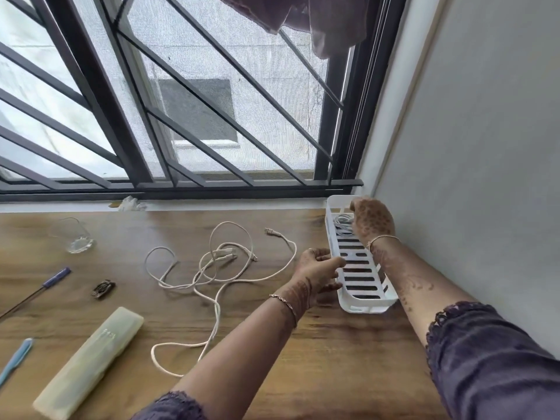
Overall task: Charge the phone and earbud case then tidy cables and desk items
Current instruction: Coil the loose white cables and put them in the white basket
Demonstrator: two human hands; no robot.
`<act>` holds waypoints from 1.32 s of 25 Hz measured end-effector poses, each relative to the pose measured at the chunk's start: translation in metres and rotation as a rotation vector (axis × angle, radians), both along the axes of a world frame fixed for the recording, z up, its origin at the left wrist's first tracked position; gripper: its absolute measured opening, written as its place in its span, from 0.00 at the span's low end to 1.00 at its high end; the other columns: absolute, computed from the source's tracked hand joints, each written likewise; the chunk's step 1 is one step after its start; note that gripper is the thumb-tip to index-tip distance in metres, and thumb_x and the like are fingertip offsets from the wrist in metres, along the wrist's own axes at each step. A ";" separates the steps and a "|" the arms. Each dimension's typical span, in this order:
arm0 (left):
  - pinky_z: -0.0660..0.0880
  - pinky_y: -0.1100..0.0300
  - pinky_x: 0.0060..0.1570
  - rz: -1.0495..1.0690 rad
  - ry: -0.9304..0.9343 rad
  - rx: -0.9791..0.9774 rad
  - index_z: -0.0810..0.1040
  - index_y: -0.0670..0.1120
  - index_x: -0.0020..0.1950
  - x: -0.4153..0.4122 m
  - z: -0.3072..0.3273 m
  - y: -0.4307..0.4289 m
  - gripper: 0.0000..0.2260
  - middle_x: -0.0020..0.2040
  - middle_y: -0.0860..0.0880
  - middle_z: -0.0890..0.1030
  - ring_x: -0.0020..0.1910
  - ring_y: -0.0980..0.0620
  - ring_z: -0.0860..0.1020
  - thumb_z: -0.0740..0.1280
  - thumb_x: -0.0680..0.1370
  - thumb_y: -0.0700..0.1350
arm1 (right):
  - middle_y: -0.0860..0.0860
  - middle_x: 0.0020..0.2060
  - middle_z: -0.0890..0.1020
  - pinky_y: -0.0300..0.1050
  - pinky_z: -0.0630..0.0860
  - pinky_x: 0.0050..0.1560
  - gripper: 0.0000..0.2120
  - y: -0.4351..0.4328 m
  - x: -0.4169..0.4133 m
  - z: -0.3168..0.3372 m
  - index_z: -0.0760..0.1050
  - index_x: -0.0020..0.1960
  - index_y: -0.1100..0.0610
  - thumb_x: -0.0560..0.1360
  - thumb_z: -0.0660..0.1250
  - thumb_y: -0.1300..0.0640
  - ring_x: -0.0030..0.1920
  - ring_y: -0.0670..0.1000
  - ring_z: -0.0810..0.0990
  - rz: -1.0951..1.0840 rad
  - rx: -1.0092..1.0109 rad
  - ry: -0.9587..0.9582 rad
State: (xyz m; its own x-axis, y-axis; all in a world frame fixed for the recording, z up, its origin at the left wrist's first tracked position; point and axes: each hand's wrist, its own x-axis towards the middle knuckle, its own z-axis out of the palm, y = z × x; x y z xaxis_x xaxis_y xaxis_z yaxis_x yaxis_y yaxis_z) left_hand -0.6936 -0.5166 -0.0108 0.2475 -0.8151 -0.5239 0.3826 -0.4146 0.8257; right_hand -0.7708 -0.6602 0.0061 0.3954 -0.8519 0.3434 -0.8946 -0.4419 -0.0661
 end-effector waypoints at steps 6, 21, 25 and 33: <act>0.80 0.55 0.39 0.032 -0.064 -0.012 0.72 0.45 0.59 0.010 0.021 0.018 0.17 0.49 0.48 0.76 0.42 0.53 0.74 0.71 0.73 0.40 | 0.55 0.48 0.82 0.37 0.75 0.35 0.07 0.031 0.001 -0.017 0.76 0.44 0.49 0.74 0.62 0.60 0.48 0.58 0.79 0.050 0.195 -0.068; 0.74 0.68 0.26 0.020 -0.324 -0.063 0.76 0.43 0.50 0.124 0.032 0.155 0.08 0.36 0.47 0.76 0.24 0.60 0.74 0.64 0.75 0.31 | 0.50 0.42 0.85 0.46 0.80 0.47 0.06 0.199 0.065 -0.009 0.82 0.47 0.51 0.72 0.68 0.60 0.42 0.50 0.82 0.393 0.199 -0.346; 0.76 0.67 0.29 0.051 -0.308 -0.087 0.76 0.43 0.43 0.137 0.030 0.188 0.09 0.36 0.46 0.77 0.23 0.60 0.75 0.65 0.75 0.29 | 0.49 0.41 0.85 0.46 0.80 0.47 0.06 0.243 0.074 -0.016 0.83 0.46 0.53 0.71 0.69 0.60 0.41 0.49 0.83 0.512 0.246 -0.341; 0.75 0.68 0.34 0.206 -0.348 -0.188 0.78 0.39 0.51 0.145 0.025 0.233 0.08 0.37 0.48 0.79 0.32 0.57 0.75 0.66 0.74 0.30 | 0.44 0.53 0.80 0.41 0.75 0.55 0.16 0.312 0.081 -0.025 0.81 0.55 0.47 0.70 0.66 0.59 0.51 0.46 0.79 0.658 0.392 -0.158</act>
State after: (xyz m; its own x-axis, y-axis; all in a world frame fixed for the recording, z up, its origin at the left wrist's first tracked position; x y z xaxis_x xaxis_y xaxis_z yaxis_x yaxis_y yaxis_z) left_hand -0.5489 -0.2837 0.0143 0.5498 -0.8035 -0.2281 0.1269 -0.1895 0.9736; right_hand -0.6899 -0.3483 -0.0188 0.8328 -0.5299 0.1598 -0.4238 -0.7962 -0.4318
